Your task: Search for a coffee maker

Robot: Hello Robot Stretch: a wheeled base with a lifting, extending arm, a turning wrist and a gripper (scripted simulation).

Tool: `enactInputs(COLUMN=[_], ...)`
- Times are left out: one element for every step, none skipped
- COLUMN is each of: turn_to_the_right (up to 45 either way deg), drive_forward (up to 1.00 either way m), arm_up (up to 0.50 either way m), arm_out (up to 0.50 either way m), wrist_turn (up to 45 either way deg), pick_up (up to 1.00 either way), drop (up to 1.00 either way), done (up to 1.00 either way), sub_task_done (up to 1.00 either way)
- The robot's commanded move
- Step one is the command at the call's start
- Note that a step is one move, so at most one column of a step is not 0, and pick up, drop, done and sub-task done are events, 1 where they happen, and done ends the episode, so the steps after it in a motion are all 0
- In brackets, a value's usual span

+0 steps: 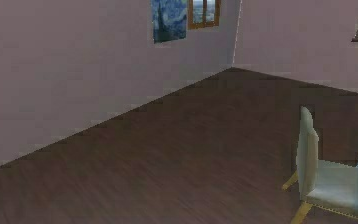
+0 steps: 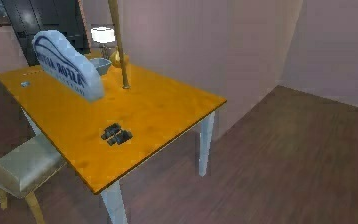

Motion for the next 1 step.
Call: enactInputs(turn_to_the_right=[3.0], drive_forward=[0.0], arm_up=[0.0], arm_out=[0.0], wrist_turn=[0.0], pick_up=[0.0], drop=[0.0], done=[0.0], sub_task_done=[0.0])
